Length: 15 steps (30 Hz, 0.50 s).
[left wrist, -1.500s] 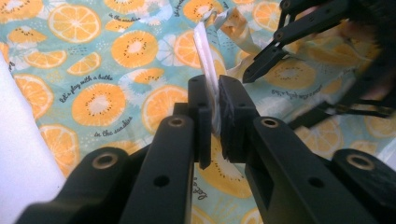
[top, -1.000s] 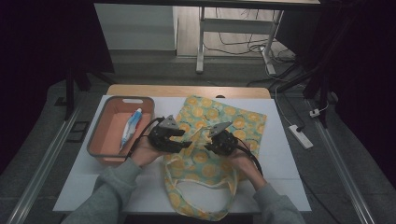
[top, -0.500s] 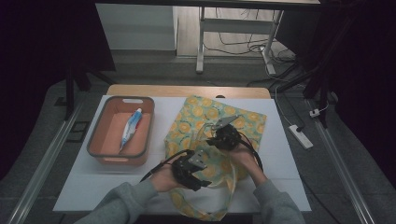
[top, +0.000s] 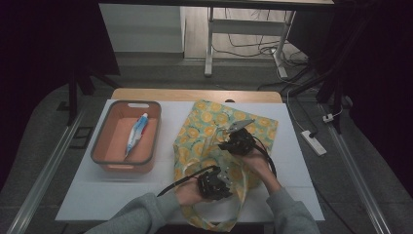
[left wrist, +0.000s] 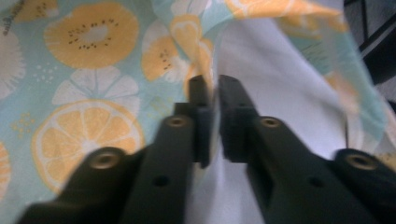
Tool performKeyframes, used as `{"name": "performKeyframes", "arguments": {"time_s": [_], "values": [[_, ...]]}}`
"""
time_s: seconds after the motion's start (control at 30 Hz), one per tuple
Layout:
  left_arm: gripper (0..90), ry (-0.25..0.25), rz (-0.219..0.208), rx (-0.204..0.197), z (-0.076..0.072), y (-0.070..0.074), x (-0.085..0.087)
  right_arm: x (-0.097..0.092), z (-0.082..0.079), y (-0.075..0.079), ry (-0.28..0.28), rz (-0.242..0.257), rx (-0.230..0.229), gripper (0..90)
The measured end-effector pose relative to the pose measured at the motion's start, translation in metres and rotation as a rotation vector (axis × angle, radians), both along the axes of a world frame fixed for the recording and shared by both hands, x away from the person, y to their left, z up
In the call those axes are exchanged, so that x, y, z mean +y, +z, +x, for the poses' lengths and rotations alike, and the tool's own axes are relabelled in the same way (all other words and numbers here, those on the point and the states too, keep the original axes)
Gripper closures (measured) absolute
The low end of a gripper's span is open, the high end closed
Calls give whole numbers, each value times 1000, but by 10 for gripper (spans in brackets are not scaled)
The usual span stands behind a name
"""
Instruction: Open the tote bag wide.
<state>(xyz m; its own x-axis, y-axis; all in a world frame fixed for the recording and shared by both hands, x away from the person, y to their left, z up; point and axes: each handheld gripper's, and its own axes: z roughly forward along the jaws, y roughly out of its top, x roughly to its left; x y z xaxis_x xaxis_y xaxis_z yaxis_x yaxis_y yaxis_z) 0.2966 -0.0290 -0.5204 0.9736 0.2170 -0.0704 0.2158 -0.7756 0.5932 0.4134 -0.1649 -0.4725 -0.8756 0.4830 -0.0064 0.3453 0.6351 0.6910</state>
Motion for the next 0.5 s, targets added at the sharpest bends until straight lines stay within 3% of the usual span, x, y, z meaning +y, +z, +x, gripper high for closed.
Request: {"name": "performKeyframes", "arguments": {"time_s": [0.1,0.2,0.33,0.5], "values": [[896,-35,-7,6,-4,4,2,-7,1,4,-15,18,-11,897],[896,-58,-51,15,-14,16,11,-12,2,7,-35,40,-18,897],[896,-76,-80,25,-22,27,20,-18,6,11,-65,53,-31,897],[896,-133,-91,28,-40,34,22,-23,14,14,-104,64,-32,898]]}}
